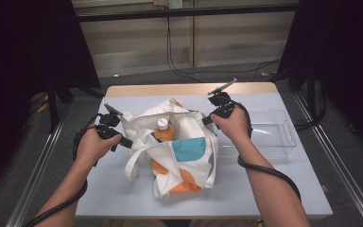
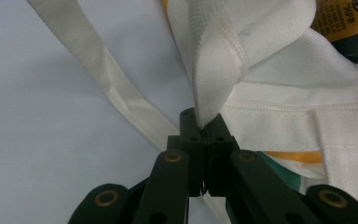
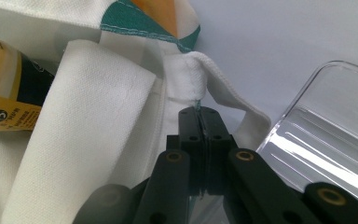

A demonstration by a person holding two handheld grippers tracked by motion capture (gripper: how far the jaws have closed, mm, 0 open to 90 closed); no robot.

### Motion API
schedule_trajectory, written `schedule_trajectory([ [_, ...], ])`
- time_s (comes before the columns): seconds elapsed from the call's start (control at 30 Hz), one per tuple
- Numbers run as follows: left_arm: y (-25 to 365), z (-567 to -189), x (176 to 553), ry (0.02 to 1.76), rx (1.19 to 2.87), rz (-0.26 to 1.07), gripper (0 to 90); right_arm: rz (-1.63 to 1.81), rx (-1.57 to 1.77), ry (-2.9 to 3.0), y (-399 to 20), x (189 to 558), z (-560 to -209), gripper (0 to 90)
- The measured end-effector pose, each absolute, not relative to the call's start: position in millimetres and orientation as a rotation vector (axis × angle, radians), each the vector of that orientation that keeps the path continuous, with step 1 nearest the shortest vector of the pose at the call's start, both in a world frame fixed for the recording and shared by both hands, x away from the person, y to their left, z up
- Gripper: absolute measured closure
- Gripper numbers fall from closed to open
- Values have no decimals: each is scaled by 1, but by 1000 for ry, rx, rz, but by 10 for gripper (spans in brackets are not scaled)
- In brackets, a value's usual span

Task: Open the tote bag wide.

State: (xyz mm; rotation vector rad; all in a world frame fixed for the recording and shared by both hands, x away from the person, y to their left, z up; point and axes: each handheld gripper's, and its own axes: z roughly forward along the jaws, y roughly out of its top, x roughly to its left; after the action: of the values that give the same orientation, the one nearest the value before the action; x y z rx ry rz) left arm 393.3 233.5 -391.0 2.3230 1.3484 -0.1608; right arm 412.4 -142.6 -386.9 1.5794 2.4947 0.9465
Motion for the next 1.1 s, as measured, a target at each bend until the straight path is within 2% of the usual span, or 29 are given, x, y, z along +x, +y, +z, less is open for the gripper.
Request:
schedule_trajectory([
  [0.33, 239, -384, 391, 1306, 2260, -139, 860, 1000, 1538, 2483, -142, 408, -381, 893],
  [0.5, 240, -375, 389, 1263, 2234, -68, 684, 1005, 1518, 2476, -140, 407, -374, 886],
  [0.63, 238, -366, 387, 1236, 2187, -20, 602, 1010, 1506, 2466, -140, 406, -371, 861],
  [0.8, 234, -348, 385, 1186, 2168, 58, 519, 1009, 1500, 2468, -140, 405, -369, 817],
  [0.93, 231, -336, 384, 1143, 2143, 143, 454, 1010, 1490, 2472, -141, 405, -369, 818],
  [1.1, 229, -324, 387, 1106, 2101, 231, 420, 1008, 1491, 2477, -141, 405, -369, 824],
])
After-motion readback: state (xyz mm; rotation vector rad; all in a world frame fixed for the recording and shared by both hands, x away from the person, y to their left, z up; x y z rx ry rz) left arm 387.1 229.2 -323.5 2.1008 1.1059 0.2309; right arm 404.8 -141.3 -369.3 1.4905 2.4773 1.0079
